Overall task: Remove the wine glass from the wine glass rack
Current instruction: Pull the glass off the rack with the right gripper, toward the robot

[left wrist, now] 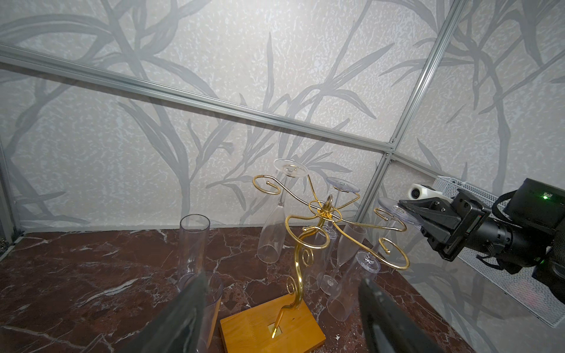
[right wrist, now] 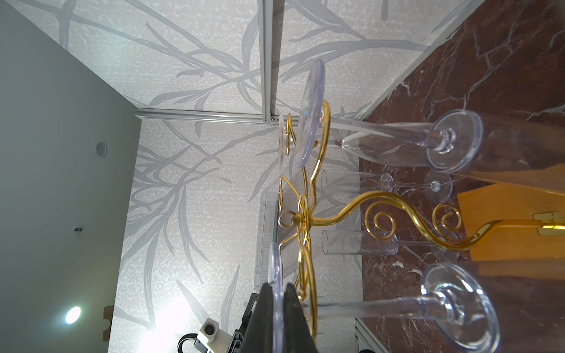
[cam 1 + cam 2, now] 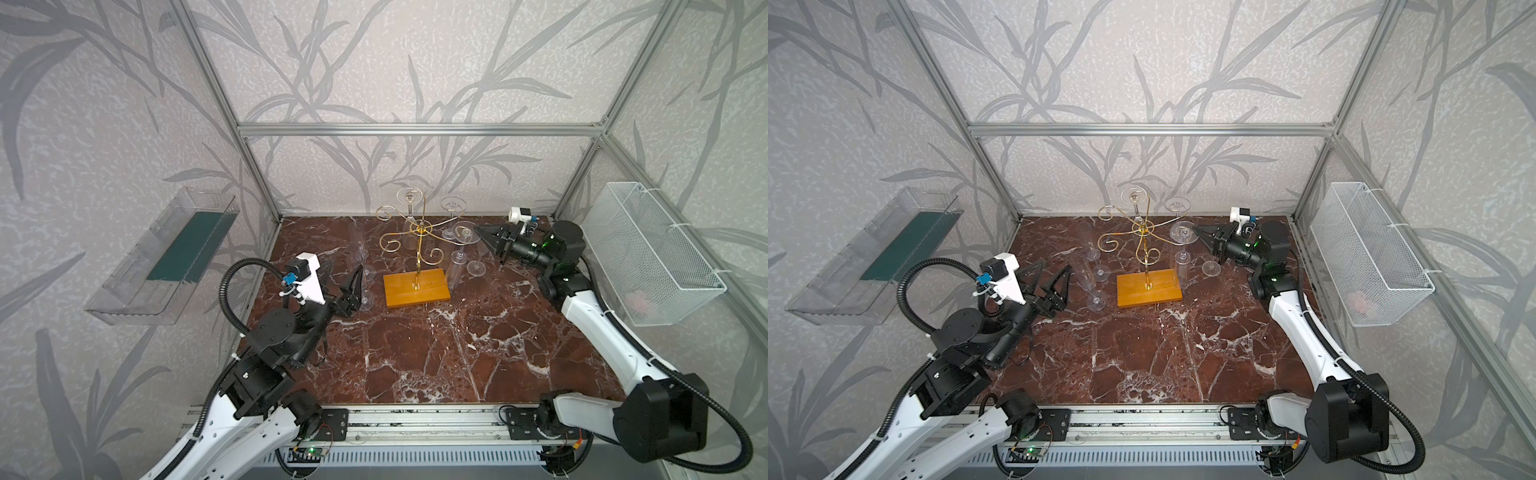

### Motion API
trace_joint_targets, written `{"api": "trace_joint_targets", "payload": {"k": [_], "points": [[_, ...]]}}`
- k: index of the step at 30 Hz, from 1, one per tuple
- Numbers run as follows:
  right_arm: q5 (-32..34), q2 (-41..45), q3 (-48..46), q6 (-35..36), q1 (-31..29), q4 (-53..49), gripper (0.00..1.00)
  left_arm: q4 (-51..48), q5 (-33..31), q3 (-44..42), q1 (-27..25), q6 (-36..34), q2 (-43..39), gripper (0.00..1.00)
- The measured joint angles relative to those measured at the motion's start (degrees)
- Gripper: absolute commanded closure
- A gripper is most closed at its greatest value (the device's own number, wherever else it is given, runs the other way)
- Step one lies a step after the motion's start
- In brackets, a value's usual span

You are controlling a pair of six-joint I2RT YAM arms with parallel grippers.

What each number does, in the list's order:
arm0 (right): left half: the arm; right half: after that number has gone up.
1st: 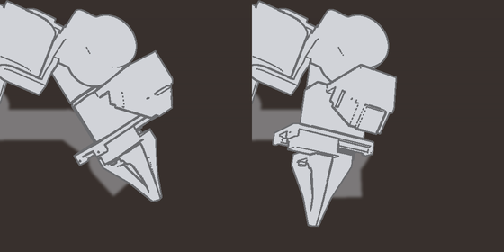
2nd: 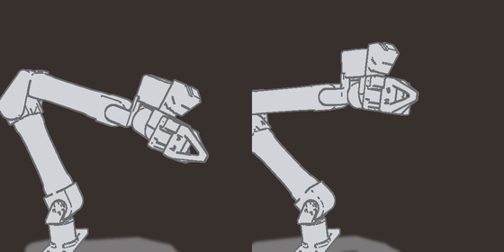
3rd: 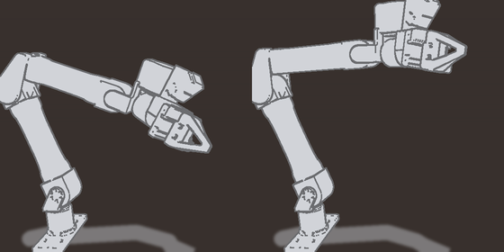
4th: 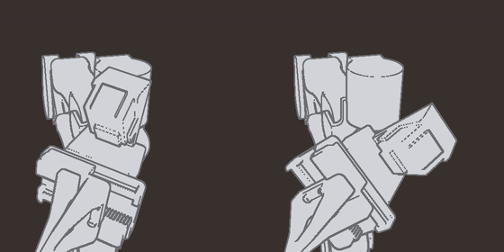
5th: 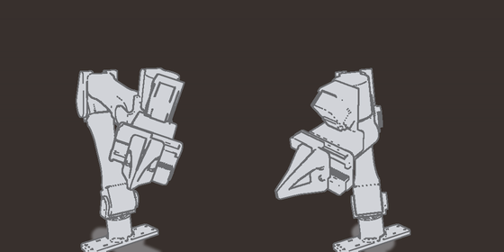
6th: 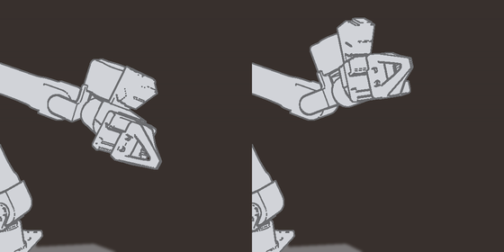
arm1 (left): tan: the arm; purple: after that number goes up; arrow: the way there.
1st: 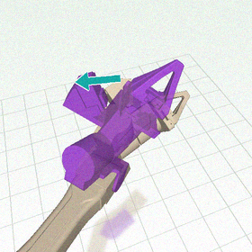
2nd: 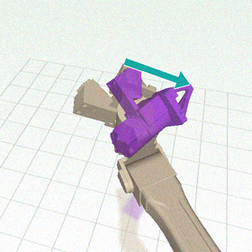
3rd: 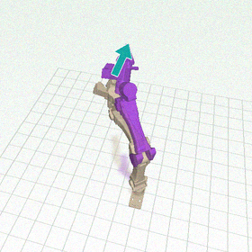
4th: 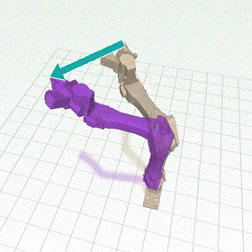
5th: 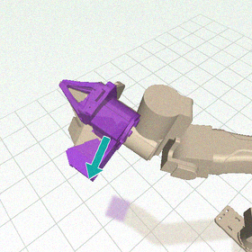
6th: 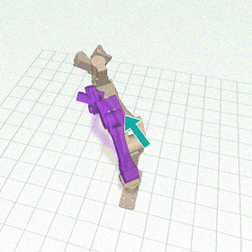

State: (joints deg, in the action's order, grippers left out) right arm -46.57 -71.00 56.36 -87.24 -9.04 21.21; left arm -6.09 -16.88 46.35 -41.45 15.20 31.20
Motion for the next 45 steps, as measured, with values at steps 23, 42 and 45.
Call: {"api": "trace_joint_targets", "payload": {"k": [23, 42, 45], "points": [[5.6, -3.6, 9.2, 0.3, -6.7, -5.2, 1.0, 0.1, -1.0, -1.3, 0.0, -0.2, -1.2, 0.2], [10.6, -6.1, 10.3, 0.1, -2.4, -6.0, 1.0, -0.8, -2.5, -2.4, 0.0, -0.8, -2.9, 0.2], [10.9, -4.9, 9.0, 0.0, -0.6, -5.7, 1.0, -0.8, -2.5, -2.4, 0.0, -1.1, -2.8, 0.2]]}}
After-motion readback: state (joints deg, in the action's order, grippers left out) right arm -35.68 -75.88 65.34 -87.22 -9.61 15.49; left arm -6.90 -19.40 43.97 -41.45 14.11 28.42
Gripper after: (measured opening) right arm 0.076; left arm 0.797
